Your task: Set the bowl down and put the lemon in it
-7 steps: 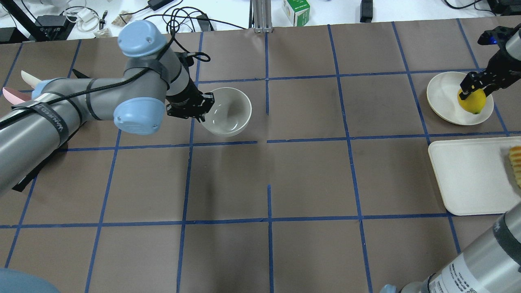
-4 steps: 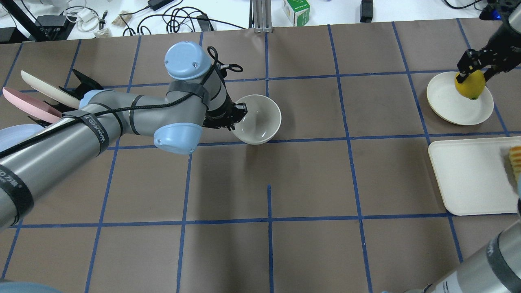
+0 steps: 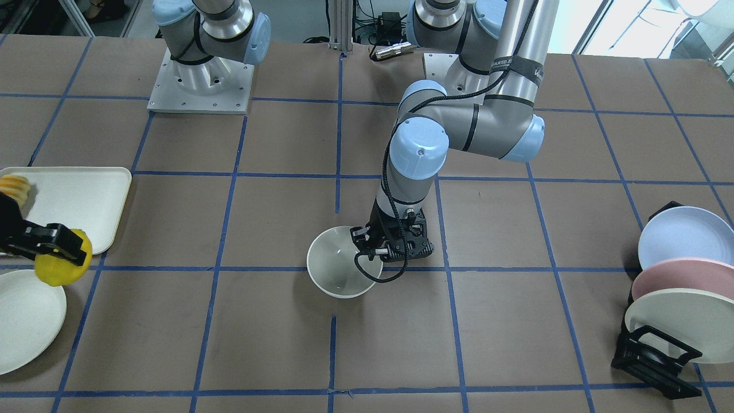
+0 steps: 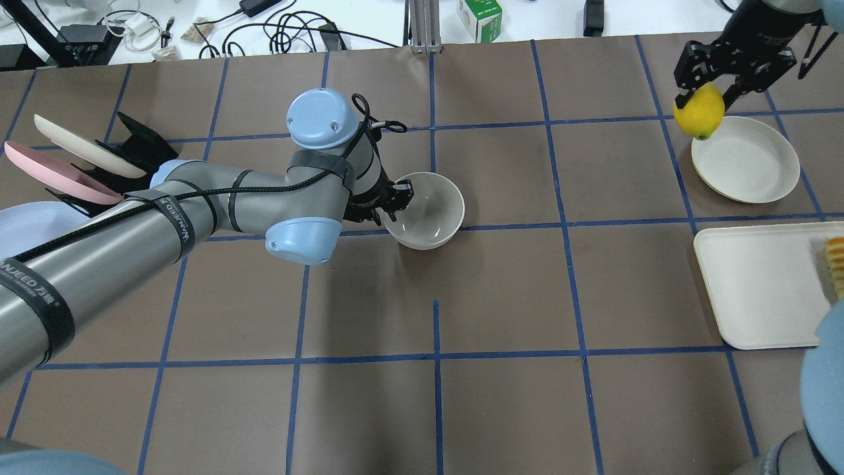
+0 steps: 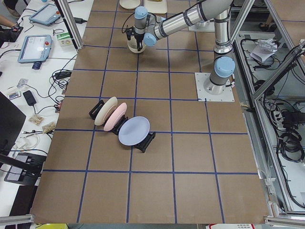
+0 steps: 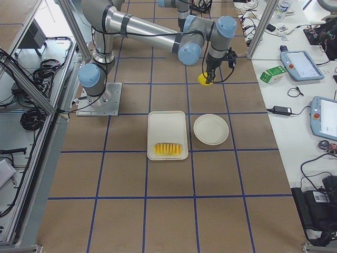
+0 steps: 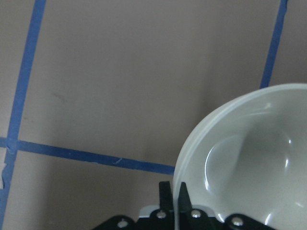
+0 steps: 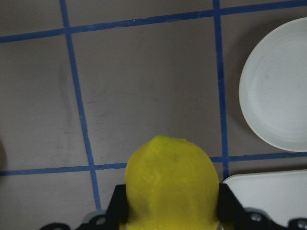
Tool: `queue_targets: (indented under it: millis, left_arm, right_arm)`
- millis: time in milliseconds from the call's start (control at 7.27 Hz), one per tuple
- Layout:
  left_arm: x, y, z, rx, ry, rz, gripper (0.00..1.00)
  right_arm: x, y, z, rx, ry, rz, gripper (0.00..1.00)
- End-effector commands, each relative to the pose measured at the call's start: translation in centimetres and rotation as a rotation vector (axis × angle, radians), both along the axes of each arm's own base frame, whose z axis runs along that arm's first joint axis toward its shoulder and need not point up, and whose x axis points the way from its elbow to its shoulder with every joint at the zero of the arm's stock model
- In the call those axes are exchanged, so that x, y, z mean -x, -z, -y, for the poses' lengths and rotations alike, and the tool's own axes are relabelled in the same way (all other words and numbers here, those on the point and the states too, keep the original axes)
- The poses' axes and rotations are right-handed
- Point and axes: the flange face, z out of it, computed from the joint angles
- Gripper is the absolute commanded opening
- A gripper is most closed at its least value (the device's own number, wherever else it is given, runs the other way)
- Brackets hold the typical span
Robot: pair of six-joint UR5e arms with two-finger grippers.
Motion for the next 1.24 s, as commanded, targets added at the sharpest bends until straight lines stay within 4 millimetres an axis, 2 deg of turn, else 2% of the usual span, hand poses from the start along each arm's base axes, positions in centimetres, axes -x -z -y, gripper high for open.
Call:
queue_targets:
  millis: [0,138,275,412,550,688,962,1100]
  left_arm:
    - [-2.4,-3.0,2.3,0.044,-0.031,-0.008,1.0]
    - [-5.2,-6.1,3.3,0.032,0.049,0.022,1.0]
    - [-10.0,-9.5,4.2,-0.012,0.107,0.046,1.0]
    - [-14.7,-14.2,4.8,-0.013,0.137,0.061,1.0]
    - [-17.1,-18.1,4.3,-0.037,0.185,0.117,1.0]
    - [-17.7,-20.6,3.4,-0.041,0.193,0.189,1.0]
    - [-16.2,-24.2,1.0,0.002,0.193,0.168,1.0]
    - [-15.6,-24.0,-0.4,-0.037,0.196,0.146,1.0]
  right_arm:
    - [-8.6,-0.8,-0.8,-0.004,-0.012,-0.006,0.0]
    - [-10.6,-0.7,-1.1,-0.01,0.016,-0.002,0.0]
    - [-13.0,-0.6,-1.5,-0.014,-0.016,-0.002,0.0]
    - [-15.9,-0.6,-2.0,-0.014,0.0,-0.005,0.0]
    - [-18.8,-0.6,-2.5,-0.011,0.046,-0.01,0.0]
    - [-20.9,-0.2,-3.0,-0.019,0.035,-0.009,0.0]
    - [-24.4,0.2,-3.8,-0.015,0.034,0.0,0.0]
    - [-26.7,1.9,-3.7,-0.001,0.051,0.035,0.0]
